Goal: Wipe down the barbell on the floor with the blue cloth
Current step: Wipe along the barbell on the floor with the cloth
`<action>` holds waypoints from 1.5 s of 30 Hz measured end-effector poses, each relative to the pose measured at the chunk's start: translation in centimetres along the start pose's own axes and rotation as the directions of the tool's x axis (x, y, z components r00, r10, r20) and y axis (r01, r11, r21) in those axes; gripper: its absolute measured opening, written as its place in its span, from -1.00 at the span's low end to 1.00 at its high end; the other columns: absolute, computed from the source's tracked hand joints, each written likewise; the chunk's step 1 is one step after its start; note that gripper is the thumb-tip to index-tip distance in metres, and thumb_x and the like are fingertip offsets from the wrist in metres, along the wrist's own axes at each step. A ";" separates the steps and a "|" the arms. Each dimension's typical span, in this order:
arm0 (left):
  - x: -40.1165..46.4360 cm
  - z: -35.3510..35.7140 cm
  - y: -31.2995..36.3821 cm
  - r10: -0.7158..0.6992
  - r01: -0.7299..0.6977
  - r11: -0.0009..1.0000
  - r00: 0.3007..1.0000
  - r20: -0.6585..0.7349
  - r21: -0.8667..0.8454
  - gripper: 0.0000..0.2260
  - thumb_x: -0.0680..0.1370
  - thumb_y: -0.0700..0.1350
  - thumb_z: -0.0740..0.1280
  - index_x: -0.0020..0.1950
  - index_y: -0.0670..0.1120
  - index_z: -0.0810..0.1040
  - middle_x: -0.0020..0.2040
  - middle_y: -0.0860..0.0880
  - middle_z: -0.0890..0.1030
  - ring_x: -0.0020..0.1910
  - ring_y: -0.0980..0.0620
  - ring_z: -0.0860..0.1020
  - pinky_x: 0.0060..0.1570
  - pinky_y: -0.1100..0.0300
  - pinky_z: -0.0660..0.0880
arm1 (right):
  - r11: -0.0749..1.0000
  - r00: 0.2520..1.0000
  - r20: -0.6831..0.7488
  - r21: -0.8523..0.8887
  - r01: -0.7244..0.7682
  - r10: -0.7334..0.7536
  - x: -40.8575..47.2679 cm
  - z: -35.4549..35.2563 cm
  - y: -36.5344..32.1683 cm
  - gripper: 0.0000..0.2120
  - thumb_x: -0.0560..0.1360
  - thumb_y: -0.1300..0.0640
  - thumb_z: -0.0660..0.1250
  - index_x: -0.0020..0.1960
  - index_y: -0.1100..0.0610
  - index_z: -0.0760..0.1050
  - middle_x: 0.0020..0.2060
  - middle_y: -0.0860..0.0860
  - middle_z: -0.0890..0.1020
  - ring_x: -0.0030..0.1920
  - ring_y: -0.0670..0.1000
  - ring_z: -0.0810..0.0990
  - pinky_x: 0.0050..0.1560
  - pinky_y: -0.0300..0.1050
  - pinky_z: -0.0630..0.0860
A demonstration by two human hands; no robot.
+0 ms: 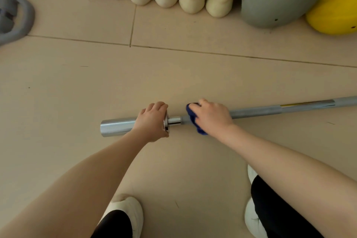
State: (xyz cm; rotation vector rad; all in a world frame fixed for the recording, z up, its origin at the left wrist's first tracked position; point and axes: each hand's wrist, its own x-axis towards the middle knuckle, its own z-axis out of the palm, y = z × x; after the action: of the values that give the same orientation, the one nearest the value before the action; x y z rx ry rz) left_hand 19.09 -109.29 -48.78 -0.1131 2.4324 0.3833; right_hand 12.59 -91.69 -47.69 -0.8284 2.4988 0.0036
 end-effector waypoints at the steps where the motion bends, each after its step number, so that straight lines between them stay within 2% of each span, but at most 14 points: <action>1: 0.0 -0.3 -0.1 -0.020 0.020 0.999 1.000 -0.001 -0.048 -0.17 0.36 0.03 0.49 0.50 -0.05 0.10 0.48 0.02 0.19 0.45 -0.03 0.16 0.38 0.07 0.17 | 0.999 1.000 -0.002 -0.035 -0.031 0.031 -0.1 -0.2 1.3 -0.72 0.52 0.10 0.17 0.22 0.04 0.44 0.10 0.13 0.49 0.03 0.21 0.58 -0.12 -0.04 0.44; 7: 0.3 -1.7 -0.6 -0.057 0.040 0.989 0.991 -0.121 -0.140 -0.26 0.41 -0.02 0.46 0.48 -0.05 0.16 0.46 -0.02 0.19 0.45 -0.07 0.11 0.40 0.03 0.12 | 0.953 0.954 -0.099 -0.087 -0.292 0.283 -0.9 -1.3 5.6 -0.76 0.53 0.15 0.14 0.14 0.12 0.47 0.04 0.17 0.52 -0.05 0.25 0.60 -0.14 -0.01 0.46; 11: 0.6 -1.7 -0.3 -0.037 0.010 0.991 0.979 -0.201 -0.137 -0.43 0.49 -0.13 0.36 0.46 -0.02 0.24 0.42 -0.02 0.26 0.42 -0.07 0.15 0.37 0.05 0.14 | 0.982 0.981 -0.054 0.044 -0.186 0.188 0.4 -0.9 0.9 -0.75 0.50 0.12 0.22 0.17 0.09 0.43 0.06 0.12 0.53 -0.04 0.22 0.61 -0.18 -0.04 0.46; 14: 0.6 -1.3 0.5 0.078 -0.086 0.996 0.960 -0.270 -0.015 -0.53 0.49 -0.31 0.25 0.38 -0.03 0.37 0.37 -0.05 0.36 0.38 -0.11 0.25 0.33 0.04 0.18 | 0.995 0.991 -0.136 -0.099 -0.017 0.003 1.0 -0.3 -0.6 -0.74 0.25 0.17 0.46 -0.08 0.07 0.54 -0.27 0.08 0.56 -0.45 0.13 0.59 -0.51 -0.19 0.34; 17: 0.6 -0.3 0.6 0.209 -0.164 0.971 0.936 -0.284 0.175 -0.58 0.37 -0.37 0.33 0.19 -0.10 0.56 0.21 -0.15 0.53 0.21 -0.23 0.46 0.20 -0.04 0.35 | 0.977 0.954 -0.265 -0.195 0.089 -0.140 1.0 0.3 2.4 -0.86 0.27 0.19 0.30 -0.19 0.04 0.56 -0.43 0.08 0.49 -0.63 0.09 0.47 -0.58 -0.28 0.23; 19: 0.8 0.1 0.4 0.218 -0.150 0.960 0.928 -0.301 0.235 -0.64 0.31 -0.29 0.46 0.09 -0.11 0.61 0.12 -0.18 0.58 0.11 -0.25 0.53 0.10 -0.07 0.45 | 0.977 0.945 -0.305 -0.206 0.057 -0.120 0.5 0.2 5.6 -0.75 0.35 0.14 0.12 -0.18 0.04 0.57 -0.42 0.10 0.49 -0.63 0.10 0.47 -0.55 -0.26 0.26; 22: 1.1 -0.1 0.8 0.205 -0.123 0.946 0.944 -0.260 0.299 -0.58 0.25 -0.21 0.54 0.09 -0.09 0.60 0.17 -0.16 0.56 0.11 -0.22 0.54 0.07 -0.04 0.48 | 0.978 0.946 -0.303 -0.134 -0.160 0.113 -0.9 -0.5 9.8 -0.84 0.35 0.24 0.29 -0.10 0.11 0.57 -0.35 0.19 0.51 -0.57 0.16 0.51 -0.50 -0.18 0.35; 26: 1.6 0.0 2.0 0.161 -0.094 0.949 0.965 -0.208 0.301 -0.49 0.48 -0.23 0.28 0.42 -0.03 0.28 0.52 -0.09 0.12 0.42 -0.15 0.19 0.42 -0.02 0.06 | 0.881 0.871 -0.151 0.167 -0.444 0.467 -0.9 -0.6 9.7 -0.73 0.50 0.18 0.22 0.19 0.15 0.41 0.02 0.22 0.50 -0.11 0.30 0.58 -0.21 0.04 0.46; 30: 2.6 -0.2 5.4 0.273 -0.205 0.920 0.947 -0.171 0.334 -0.40 0.53 -0.24 0.22 0.52 -0.03 0.06 0.54 -0.11 0.03 0.47 -0.13 0.12 0.47 -0.02 -0.05 | 0.945 0.947 -0.117 0.178 -0.276 0.299 0.2 -0.2 5.6 -0.74 0.53 0.16 0.18 0.21 0.12 0.38 0.10 0.16 0.47 -0.03 0.27 0.57 -0.12 0.03 0.47; 33: 3.9 0.0 7.6 0.325 -0.245 0.902 0.928 -0.185 0.356 -0.43 0.46 -0.26 0.34 0.45 -0.10 0.28 0.45 -0.17 0.30 0.32 -0.19 0.39 0.38 -0.01 0.24 | 0.971 0.977 -0.055 0.138 -0.195 0.204 -0.2 -0.3 6.6 -0.68 0.52 0.16 0.20 0.27 0.04 0.37 0.11 0.14 0.44 -0.06 0.25 0.57 -0.21 0.00 0.42; 35: 4.9 0.2 8.3 0.336 -0.244 0.887 0.924 -0.184 0.393 -0.50 0.24 -0.24 0.51 0.17 -0.11 0.57 0.07 -0.13 0.61 -0.08 -0.14 0.62 0.01 0.06 0.52 | 0.983 0.982 -0.061 0.049 -0.176 0.179 -1.0 -0.4 9.2 -0.68 0.50 0.16 0.20 0.25 0.01 0.40 0.08 0.14 0.44 -0.09 0.23 0.58 -0.26 -0.03 0.37; 37: 5.2 -0.2 9.0 0.325 -0.221 0.869 0.929 -0.175 0.444 -0.61 0.05 -0.22 0.55 -0.16 -0.06 0.64 -0.32 -0.02 0.59 -0.42 -0.03 0.56 -0.35 0.23 0.48 | 0.977 0.973 -0.089 -0.024 -0.214 0.211 -2.1 -0.5 12.6 -0.70 0.49 0.14 0.22 0.22 0.01 0.43 0.06 0.15 0.45 -0.11 0.22 0.58 -0.26 -0.04 0.39; 42: 5.4 -1.1 9.5 0.263 -0.192 0.880 0.959 -0.107 0.435 -0.69 0.16 -0.20 0.55 -0.15 -0.07 0.61 -0.26 -0.02 0.57 -0.32 -0.04 0.56 -0.39 0.21 0.39 | 0.834 0.821 -0.155 0.162 -0.527 0.549 -3.7 -0.3 17.7 -0.72 0.48 0.20 0.24 0.18 0.10 0.48 0.04 0.21 0.48 -0.13 0.29 0.58 -0.19 0.02 0.47; 45: 5.1 -1.0 9.5 0.208 -0.162 0.917 0.974 -0.088 0.366 -0.72 0.34 -0.22 0.44 0.04 -0.08 0.57 -0.09 -0.06 0.57 -0.13 -0.07 0.56 -0.29 0.14 0.43 | 0.842 0.853 -0.127 0.288 -0.456 0.506 -2.5 -0.3 14.6 -0.71 0.46 0.18 0.25 0.18 0.09 0.48 0.06 0.17 0.49 -0.08 0.27 0.58 -0.10 0.02 0.47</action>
State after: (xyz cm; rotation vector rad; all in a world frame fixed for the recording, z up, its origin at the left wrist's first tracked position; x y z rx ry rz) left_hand 12.87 -100.40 -48.92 0.2619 2.6029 0.0095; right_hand 5.99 -78.44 -48.47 -0.0791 2.7559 -0.2258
